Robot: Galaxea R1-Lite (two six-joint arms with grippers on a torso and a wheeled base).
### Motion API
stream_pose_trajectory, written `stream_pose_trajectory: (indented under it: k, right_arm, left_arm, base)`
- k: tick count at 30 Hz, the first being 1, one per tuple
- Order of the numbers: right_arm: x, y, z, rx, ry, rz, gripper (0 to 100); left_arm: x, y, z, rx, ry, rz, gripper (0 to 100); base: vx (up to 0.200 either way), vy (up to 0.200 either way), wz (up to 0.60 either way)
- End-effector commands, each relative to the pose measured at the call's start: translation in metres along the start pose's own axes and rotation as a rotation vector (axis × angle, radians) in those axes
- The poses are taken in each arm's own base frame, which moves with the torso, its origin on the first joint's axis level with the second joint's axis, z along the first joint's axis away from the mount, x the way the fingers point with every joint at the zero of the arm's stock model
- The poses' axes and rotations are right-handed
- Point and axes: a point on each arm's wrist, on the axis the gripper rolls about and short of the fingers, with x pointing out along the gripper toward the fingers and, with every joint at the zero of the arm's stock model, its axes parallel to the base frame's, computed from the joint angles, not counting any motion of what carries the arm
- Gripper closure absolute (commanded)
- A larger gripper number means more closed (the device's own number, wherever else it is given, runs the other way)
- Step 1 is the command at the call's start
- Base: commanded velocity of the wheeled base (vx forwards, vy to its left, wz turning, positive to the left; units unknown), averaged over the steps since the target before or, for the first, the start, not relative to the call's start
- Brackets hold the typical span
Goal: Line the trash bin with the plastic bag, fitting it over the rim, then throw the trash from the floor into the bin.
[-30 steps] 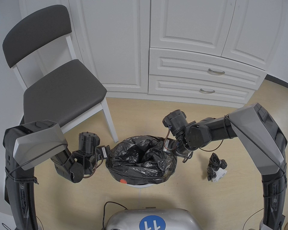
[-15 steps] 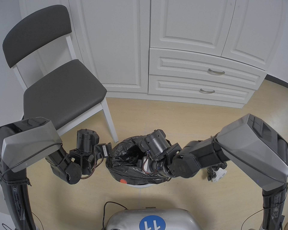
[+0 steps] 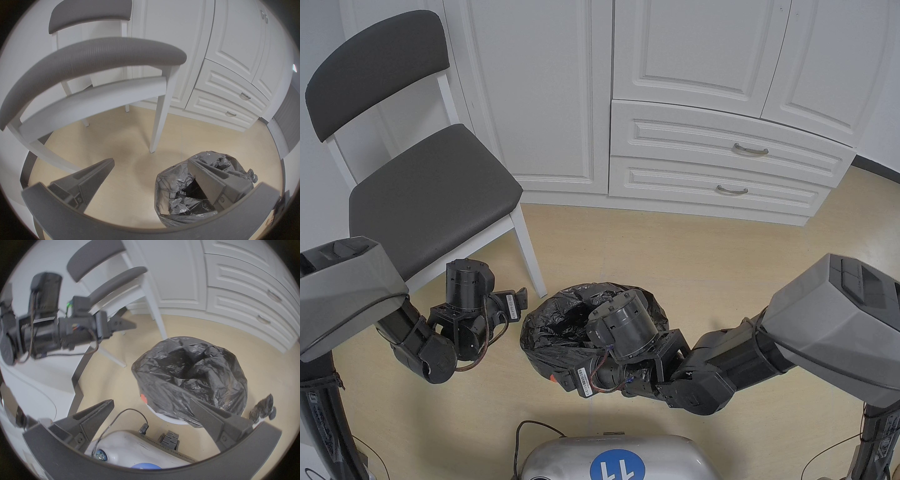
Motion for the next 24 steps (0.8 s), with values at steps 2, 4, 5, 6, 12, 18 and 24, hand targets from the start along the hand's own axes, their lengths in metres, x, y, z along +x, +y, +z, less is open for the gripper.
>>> stream_pose_trajectory:
  k: [2,4,5,6,12,18,24]
  right_arm:
    - [0.006,0.000,-0.006,-0.111,0.025,0.040,0]
    - [0.019,-0.006,-0.010,-0.157,0.042,0.033,0]
    - [0.023,-0.010,-0.011,-0.165,0.048,0.030,0]
    - [0.026,-0.012,-0.012,-0.170,0.053,0.027,0]
    - [0.051,-0.035,-0.017,-0.187,0.078,0.021,0]
    - [0.060,-0.041,-0.016,-0.180,0.076,0.012,0]
    - [0.061,-0.041,-0.017,-0.181,0.077,0.012,0]
  left_arm:
    - [-0.023,0.004,0.023,-0.011,-0.059,-0.018,0]
    - [-0.031,0.006,0.027,-0.002,-0.067,-0.031,0]
    - [-0.033,0.007,0.028,0.002,-0.068,-0.035,0]
    - [-0.035,0.007,0.028,0.004,-0.067,-0.039,0]
    - [-0.042,0.010,0.019,0.078,-0.013,-0.061,0]
    - [-0.042,0.013,0.012,0.123,0.023,-0.051,0]
    - [-0.041,0.013,0.010,0.127,0.031,-0.047,0]
  base:
    - [0.000,0.000,0.00]
    - [0.000,0.000,0.00]
    - [0.000,0.000,0.00]
    - [0.000,0.000,0.00]
    - [0.000,0.000,0.00]
    - [0.000,0.000,0.00]
    - [0.000,0.000,0.00]
